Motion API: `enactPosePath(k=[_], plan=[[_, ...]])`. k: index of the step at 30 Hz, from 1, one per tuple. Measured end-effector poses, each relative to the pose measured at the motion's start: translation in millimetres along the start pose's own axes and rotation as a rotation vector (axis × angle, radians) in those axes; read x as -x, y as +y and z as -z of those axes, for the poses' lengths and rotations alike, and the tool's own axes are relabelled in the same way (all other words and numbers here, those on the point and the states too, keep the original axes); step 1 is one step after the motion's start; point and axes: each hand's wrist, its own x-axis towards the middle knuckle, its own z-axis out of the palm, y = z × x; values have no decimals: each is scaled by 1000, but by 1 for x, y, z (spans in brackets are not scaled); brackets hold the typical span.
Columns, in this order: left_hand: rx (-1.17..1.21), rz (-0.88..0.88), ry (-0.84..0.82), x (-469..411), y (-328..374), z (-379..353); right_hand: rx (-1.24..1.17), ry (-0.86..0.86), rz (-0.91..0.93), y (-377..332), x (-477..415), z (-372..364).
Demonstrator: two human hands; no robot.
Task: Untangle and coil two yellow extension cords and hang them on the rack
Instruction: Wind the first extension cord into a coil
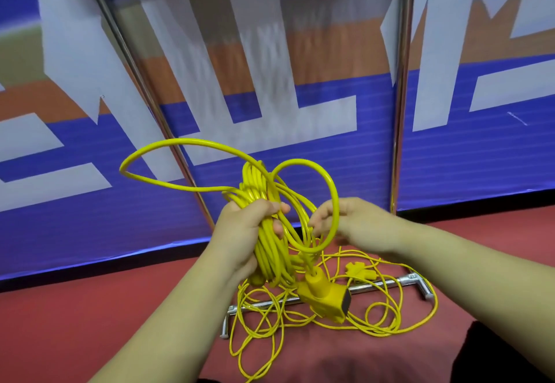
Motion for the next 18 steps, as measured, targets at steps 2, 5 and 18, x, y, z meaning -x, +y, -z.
enactPosePath(k=[2,5,18], plan=[[36,4,15,0,2,-1,1,-87,30,2,1,-4],[48,-4,28,-1,3,-2,-67,-157,108,2,0,-7],[105,38,111,-7,5,13,210,-65,186,3,-8,-18]])
